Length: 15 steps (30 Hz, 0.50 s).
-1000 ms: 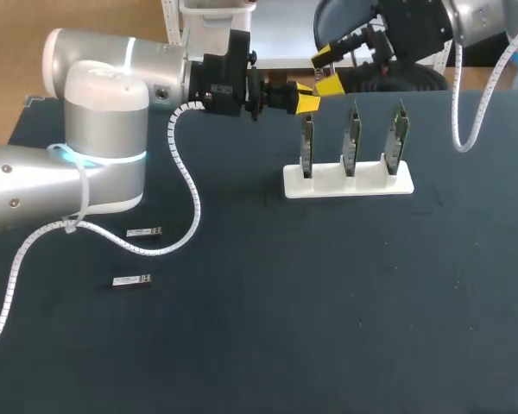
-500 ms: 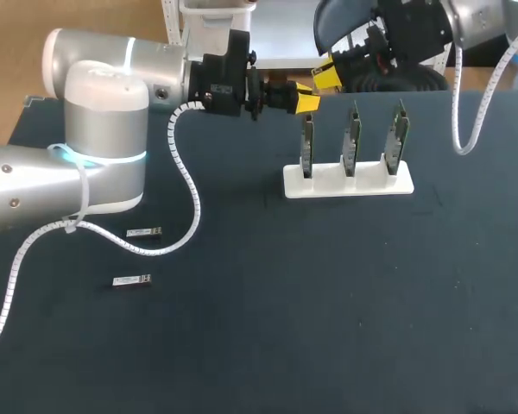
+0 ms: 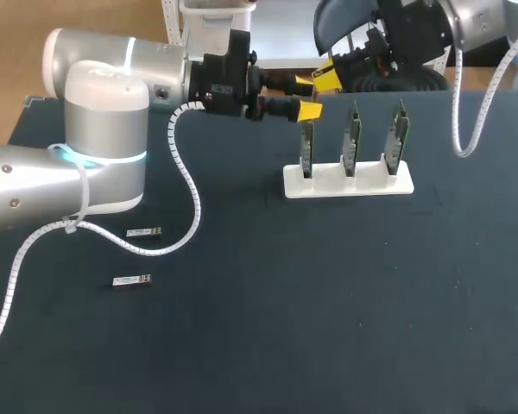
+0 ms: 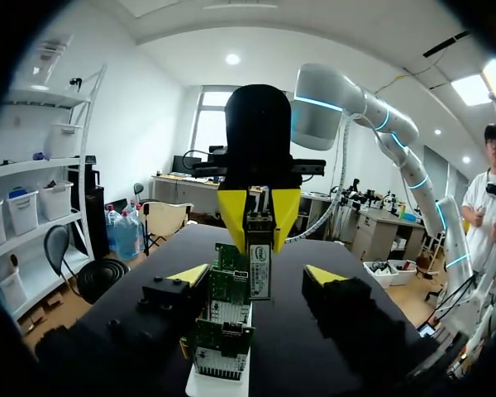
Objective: Pick up the optical module with the left hand, and insert it into the network port with the right hand.
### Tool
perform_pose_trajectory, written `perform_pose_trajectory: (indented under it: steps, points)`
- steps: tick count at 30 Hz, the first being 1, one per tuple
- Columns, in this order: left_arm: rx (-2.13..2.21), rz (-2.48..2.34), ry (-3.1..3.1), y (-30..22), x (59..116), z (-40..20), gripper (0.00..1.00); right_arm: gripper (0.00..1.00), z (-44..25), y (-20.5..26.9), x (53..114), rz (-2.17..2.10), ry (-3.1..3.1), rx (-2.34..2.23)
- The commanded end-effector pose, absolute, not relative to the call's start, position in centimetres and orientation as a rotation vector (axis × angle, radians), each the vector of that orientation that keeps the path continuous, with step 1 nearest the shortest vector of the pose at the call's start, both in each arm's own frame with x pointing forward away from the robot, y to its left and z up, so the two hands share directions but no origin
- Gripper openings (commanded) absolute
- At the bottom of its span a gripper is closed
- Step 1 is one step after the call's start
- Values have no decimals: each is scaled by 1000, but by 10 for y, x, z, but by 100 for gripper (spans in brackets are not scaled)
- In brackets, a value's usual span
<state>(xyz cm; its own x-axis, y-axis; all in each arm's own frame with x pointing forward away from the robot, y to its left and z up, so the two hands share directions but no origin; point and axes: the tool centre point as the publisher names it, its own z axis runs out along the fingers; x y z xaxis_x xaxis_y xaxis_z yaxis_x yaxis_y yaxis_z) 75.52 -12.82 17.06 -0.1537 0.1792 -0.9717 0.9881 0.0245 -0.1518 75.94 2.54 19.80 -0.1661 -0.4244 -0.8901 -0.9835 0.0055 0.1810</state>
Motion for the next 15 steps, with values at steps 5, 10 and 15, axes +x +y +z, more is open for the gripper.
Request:
perform_pose_trajectory:
  steps: [5, 10, 15]
  points:
    - [1299, -1204, 1506, -117, 751, 164, 100, 0, 199, 23, 754, 1120, 1655, -1461]
    - [1313, -1162, 1580, -99, 753, 155, 100, 0, 199, 22, 752, 1116, 1655, -1465]
    - [1362, -1114, 1630, -86, 754, 146, 100, 0, 199, 21, 750, 1114, 1657, -1464]
